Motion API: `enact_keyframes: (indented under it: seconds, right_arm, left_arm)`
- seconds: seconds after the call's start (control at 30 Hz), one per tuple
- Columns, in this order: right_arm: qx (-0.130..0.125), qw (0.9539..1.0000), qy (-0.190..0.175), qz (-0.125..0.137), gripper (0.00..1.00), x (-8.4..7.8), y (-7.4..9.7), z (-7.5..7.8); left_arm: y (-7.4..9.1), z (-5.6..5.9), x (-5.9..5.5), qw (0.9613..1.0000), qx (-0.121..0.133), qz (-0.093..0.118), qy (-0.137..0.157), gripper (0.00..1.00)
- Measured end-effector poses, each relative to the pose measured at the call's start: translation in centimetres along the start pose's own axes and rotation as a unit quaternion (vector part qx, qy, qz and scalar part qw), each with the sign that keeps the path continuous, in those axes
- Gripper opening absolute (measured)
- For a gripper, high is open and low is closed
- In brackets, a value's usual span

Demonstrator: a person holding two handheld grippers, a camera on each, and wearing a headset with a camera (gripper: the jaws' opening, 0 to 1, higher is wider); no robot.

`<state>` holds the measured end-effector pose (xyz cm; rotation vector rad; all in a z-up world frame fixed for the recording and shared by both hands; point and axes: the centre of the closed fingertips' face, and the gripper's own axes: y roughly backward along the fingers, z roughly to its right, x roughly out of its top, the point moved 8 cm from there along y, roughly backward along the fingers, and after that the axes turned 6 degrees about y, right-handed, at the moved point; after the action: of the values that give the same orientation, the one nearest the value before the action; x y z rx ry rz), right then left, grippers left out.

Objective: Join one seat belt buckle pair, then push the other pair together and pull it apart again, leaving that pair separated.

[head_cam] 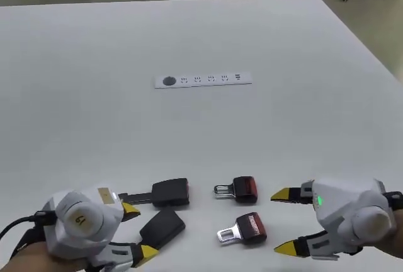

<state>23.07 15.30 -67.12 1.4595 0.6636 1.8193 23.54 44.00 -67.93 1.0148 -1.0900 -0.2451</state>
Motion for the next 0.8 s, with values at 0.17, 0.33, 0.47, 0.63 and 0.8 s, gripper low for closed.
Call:
enact_keyframes:
  seconds: [0.17, 0.33, 0.47, 0.63, 0.8]
  right_arm:
    - [0.016, 0.9998, 0.008, -0.004, 0.42, -0.2, -1.3, 0.3]
    - [0.026, 0.9996, 0.010, -0.007, 0.38, -0.4, -2.5, 0.7]
    - [0.035, 0.9993, 0.008, -0.011, 0.37, -0.7, -3.5, 0.9]
    - [0.047, 0.9988, 0.012, -0.014, 0.33, -0.9, -4.3, 0.8]
    - [0.051, 0.9984, 0.007, -0.022, 0.33, -1.0, -4.7, 0.7]
  left_arm:
    - [-1.0, -0.1, 0.3, 0.9998, -0.005, -0.017, -0.005, 0.44]
    - [-1.8, -0.2, 0.1, 0.9993, -0.015, -0.033, -0.009, 0.40]
    - [-2.5, -0.5, -0.4, 0.9988, -0.021, -0.043, -0.009, 0.39]
    - [-2.9, -0.7, -0.5, 0.9975, -0.028, -0.060, -0.023, 0.35]
    - [-3.2, -0.6, -0.5, 0.9959, -0.043, -0.066, -0.043, 0.34]
